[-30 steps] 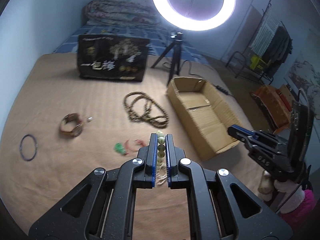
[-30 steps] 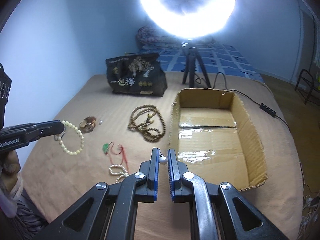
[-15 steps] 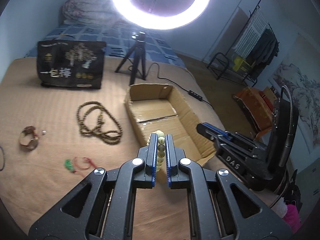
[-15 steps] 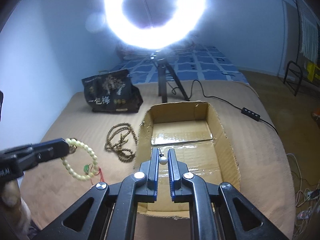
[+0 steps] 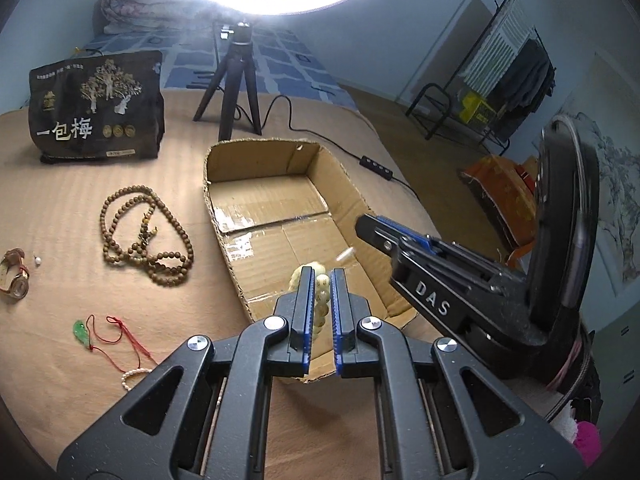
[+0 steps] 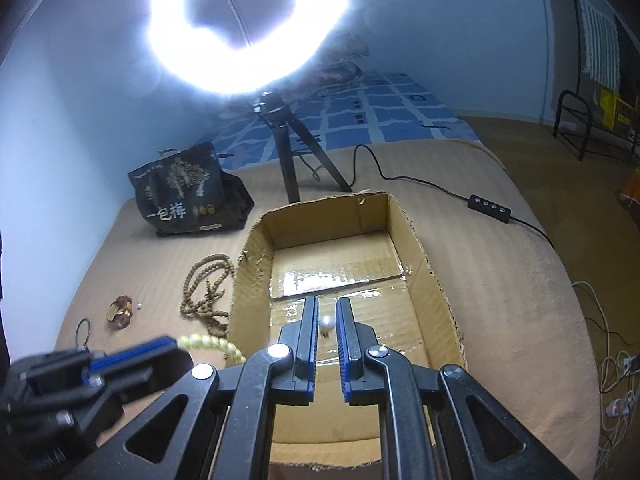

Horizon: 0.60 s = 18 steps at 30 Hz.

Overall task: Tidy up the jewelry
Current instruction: 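Carry the bracelet to the cardboard box while the right tool grasps and carries the pearl earring, then open both tools to drop the bracelet and earring into the box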

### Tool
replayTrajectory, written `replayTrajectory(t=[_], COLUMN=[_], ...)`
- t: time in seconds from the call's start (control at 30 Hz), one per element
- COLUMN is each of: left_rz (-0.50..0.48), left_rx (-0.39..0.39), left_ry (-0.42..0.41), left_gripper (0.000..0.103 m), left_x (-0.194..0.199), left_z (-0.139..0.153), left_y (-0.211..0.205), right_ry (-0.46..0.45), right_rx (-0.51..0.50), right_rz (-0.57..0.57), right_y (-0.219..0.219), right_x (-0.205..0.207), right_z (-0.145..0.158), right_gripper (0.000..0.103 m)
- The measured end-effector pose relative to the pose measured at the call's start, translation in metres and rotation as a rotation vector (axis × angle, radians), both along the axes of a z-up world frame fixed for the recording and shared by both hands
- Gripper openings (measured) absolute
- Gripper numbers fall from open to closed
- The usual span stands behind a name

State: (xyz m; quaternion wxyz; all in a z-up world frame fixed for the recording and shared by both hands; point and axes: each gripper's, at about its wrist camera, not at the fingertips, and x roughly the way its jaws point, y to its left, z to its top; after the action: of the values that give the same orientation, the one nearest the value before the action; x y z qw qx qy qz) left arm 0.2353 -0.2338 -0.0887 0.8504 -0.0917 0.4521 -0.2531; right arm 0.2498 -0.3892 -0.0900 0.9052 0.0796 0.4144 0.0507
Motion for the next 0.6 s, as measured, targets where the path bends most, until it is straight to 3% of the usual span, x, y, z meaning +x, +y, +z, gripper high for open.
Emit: replayTrajectory(t=[0.03,0.1,0.2,0.6], left_rz=[-0.005,-0.014,-0.009,-0.004], left_rx=[0.004,0.01,0.02,0.062], left_ry=[0.001,0.005,0.005,-0.026], left_gripper=[0.005,0.006,0.018,0.022], left_x=[0.0,0.0,0.0,-0.006], left_z=[-0.001,-0.002,-0.003,0.002], left_y=[-0.001,-0.002,-0.001,0.009], right_ry=[0.004,0.005,-0.002,-0.017], right_rx=[0.004,0.016,0.003,0.008], right_rz=[-0.005,-0.013,-0.029,-0.075], right_y=[-0.001,-0.001,-0.001,-0.008], right_x=[0.002,0.005,0.006,0.002], right_z=[-0.001,-0.002,0.0,0.005], right_gripper=[0.014,0.031,0.047,0.048])
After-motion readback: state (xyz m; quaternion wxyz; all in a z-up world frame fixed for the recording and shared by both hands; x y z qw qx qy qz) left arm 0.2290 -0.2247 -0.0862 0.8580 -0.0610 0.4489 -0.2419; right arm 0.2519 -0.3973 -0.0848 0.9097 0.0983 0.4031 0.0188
